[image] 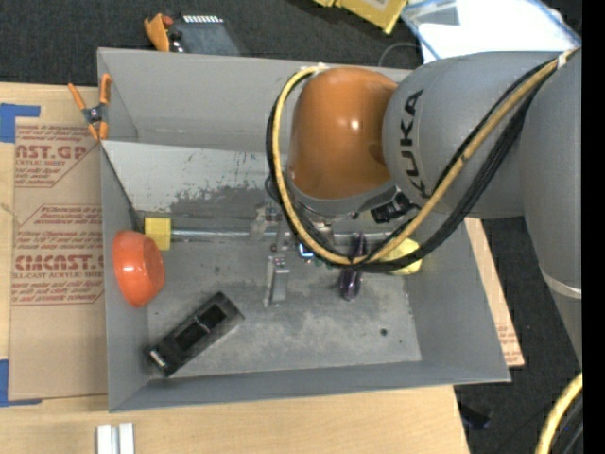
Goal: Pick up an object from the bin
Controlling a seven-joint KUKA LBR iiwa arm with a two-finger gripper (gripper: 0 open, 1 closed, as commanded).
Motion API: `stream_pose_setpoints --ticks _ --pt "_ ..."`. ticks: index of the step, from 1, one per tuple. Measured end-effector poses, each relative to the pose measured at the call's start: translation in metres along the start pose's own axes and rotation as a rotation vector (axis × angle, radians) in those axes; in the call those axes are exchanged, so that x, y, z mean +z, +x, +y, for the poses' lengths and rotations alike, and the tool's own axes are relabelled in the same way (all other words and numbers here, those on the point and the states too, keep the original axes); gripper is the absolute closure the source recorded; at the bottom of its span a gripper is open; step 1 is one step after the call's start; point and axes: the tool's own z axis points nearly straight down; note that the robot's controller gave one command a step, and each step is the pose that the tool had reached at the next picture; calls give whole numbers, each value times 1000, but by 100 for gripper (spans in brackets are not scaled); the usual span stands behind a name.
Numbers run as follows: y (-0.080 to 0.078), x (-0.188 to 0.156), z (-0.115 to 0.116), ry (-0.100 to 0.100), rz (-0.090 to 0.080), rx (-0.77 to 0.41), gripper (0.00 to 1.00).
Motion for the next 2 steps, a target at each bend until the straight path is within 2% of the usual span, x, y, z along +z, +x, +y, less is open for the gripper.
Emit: stream_pose_setpoints --ticks 1,2 --pt "-2 -4 -1 -1 -8 1 0" --pt "12 46 33 0 -9 -175 0"
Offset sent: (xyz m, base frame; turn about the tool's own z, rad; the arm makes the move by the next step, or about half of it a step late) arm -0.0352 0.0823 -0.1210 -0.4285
